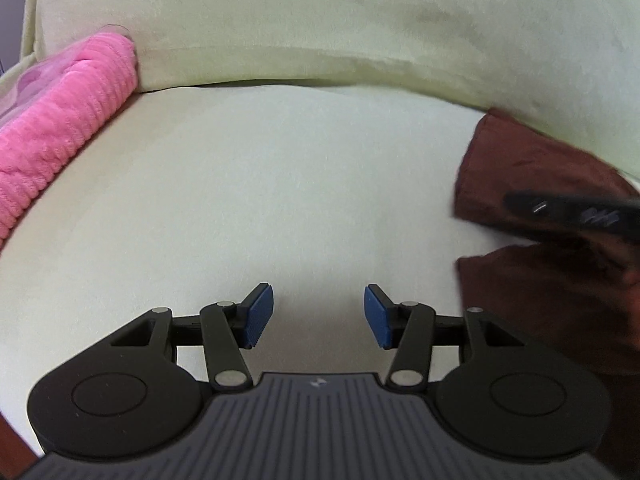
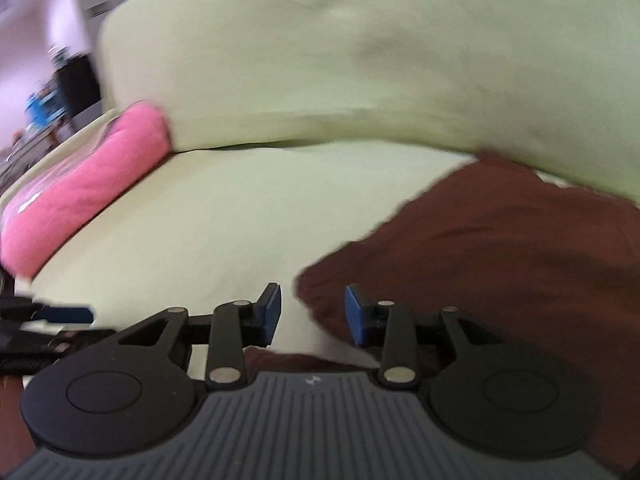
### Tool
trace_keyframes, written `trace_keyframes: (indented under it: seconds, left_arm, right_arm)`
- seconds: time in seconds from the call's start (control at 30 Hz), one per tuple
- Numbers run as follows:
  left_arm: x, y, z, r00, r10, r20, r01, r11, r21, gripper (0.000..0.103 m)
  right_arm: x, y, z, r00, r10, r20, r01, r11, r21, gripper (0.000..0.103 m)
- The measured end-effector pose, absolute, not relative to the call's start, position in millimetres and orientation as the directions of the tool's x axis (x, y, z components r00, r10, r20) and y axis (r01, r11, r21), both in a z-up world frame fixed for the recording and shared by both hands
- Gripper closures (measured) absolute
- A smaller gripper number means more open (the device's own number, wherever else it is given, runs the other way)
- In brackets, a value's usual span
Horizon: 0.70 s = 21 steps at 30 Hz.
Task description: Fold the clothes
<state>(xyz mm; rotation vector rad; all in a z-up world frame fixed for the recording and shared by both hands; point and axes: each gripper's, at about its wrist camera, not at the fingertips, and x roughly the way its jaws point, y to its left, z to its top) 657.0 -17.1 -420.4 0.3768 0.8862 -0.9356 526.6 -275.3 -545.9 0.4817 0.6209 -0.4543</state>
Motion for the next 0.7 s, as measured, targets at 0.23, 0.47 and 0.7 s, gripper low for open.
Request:
trace_keyframes:
  seconds: [0.23, 0.47, 0.7]
  left_arm:
    - [645, -97, -401, 0.202, -0.654, -0.729, 0.899, 0.419, -0.127, 0.048]
    - [596, -230, -403, 0.075, -0.717, -0.693, 0.987, 0.154, -0.052, 0.047]
    - [607, -286, -450, 0.122, -0.61, -0.783, 0.973, 0.23, -0.027, 0.048]
  right_arm:
    - [484, -265, -536, 0.75, -0.287, -0.596, 0.536, 0.792, 0.293, 0.075]
    - [363, -350, -515, 0.468, -0.629, -0.62, 0.837, 0.54, 0.084, 0.074]
    - [332, -415, -513, 0.516, -0.588, -0.623, 0.807, 0.578, 0.123, 0.07]
